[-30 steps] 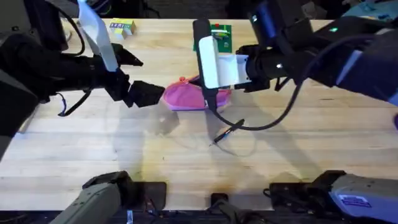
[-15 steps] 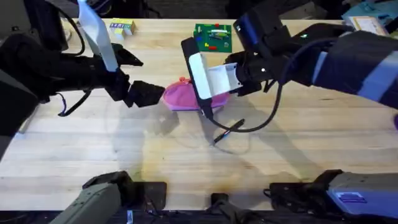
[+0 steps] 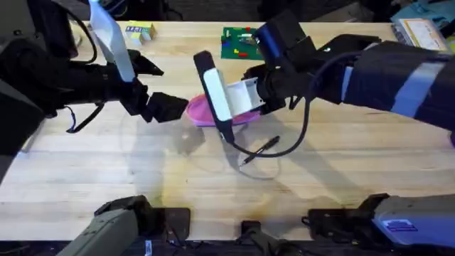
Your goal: Unzip the bag, pick up the pens from the table one at a time and place them inside, then zip the bag closed.
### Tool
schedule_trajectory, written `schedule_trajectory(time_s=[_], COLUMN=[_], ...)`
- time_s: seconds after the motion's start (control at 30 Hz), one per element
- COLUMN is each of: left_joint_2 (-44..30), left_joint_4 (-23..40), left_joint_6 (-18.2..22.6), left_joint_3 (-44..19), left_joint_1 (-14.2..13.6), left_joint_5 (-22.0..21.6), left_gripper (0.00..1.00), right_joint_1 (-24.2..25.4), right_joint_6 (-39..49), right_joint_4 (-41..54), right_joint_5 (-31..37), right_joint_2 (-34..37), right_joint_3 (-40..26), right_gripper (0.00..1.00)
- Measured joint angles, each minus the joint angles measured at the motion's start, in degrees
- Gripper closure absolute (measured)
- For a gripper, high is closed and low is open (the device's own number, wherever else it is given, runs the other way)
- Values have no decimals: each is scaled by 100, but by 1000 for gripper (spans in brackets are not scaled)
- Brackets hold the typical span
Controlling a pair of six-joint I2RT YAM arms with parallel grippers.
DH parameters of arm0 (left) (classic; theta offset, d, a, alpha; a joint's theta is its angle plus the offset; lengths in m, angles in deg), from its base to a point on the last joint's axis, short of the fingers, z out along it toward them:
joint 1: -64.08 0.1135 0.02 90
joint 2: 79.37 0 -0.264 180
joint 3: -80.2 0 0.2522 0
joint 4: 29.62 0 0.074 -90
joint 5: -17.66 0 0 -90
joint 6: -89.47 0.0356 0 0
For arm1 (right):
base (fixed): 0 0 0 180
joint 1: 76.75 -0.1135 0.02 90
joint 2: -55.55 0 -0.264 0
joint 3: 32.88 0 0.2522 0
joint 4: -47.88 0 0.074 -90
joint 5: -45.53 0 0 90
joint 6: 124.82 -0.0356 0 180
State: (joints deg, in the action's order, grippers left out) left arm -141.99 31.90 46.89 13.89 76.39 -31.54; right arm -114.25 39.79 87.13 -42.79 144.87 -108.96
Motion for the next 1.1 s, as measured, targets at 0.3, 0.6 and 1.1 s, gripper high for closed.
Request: schedule_trajectory(time_s=[0.3, 0.6, 1.1], left_joint_2=[1, -1, 1], left_joint_4=[0, 0, 0], left_joint_6=[0, 0, 0], left_joint_3=[0, 0, 0], left_joint_1=[0, 0, 0], left_joint_5=[0, 0, 0], left_gripper=[7, 7, 7], right_joint_1=[0, -7, -11], right_joint_6=[-717, -845, -865], right_joint_4=[-432, -482, -417], right_joint_5=[-387, -519, -77], right_joint_2=[122, 432, 520], right_joint_3=[-19, -28, -55], right_gripper=[969, 969, 969])
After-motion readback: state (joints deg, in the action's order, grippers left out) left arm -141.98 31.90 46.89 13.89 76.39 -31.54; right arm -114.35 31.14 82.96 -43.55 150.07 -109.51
